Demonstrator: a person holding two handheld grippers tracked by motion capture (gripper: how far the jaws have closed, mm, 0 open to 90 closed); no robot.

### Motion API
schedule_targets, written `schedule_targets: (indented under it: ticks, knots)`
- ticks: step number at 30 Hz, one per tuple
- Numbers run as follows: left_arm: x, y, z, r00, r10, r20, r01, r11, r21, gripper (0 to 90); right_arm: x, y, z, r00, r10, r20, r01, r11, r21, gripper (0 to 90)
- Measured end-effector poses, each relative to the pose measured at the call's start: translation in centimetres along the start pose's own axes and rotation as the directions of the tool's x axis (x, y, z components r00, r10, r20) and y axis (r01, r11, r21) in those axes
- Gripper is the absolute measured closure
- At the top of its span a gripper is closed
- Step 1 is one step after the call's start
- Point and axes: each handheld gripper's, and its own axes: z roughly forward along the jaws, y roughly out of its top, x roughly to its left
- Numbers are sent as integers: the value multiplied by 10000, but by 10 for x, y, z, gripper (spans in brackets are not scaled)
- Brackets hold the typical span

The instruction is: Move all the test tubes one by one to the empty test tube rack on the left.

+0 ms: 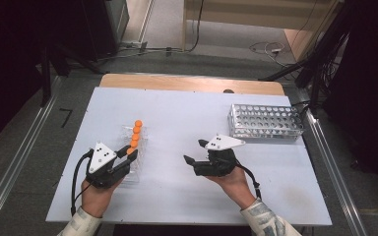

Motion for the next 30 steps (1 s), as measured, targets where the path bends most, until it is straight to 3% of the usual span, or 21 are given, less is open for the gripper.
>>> schedule_targets:
  ticks: [5,10,14,16,19,24,30]
  knots:
    - [2,1,-3,9995,-302,105,305,9992,-267,439,-5,-1,-3,9995,245,209,-242,9996,-129,251]
    - [11,1,-8,9945,-1033,188,1044,9922,-682,400,-15,-4,-8,9971,556,519,-543,9982,-251,240]
    - [18,0,-9,9909,-1338,-138,1322,9878,-823,329,-22,-8,-14,9940,725,820,-698,9970,-348,236]
    - [23,-1,-10,9865,-1633,-108,1619,9833,-826,293,-26,-11,-17,9924,778,956,-746,9965,-369,233]
    - [29,-2,-13,9831,-1771,-452,1725,9808,-915,250,-32,-15,-23,9883,937,1203,-889,9951,-443,225]
    - [45,-9,-20,9715,-2094,-1108,1972,9739,-1121,201,-45,-23,-38,9766,1286,1723,-1197,9909,-611,216]
    - [56,-19,-29,9610,-2259,-1597,2075,9703,-1240,185,-64,-39,-60,9538,1718,2466,-1543,9840,-888,203]
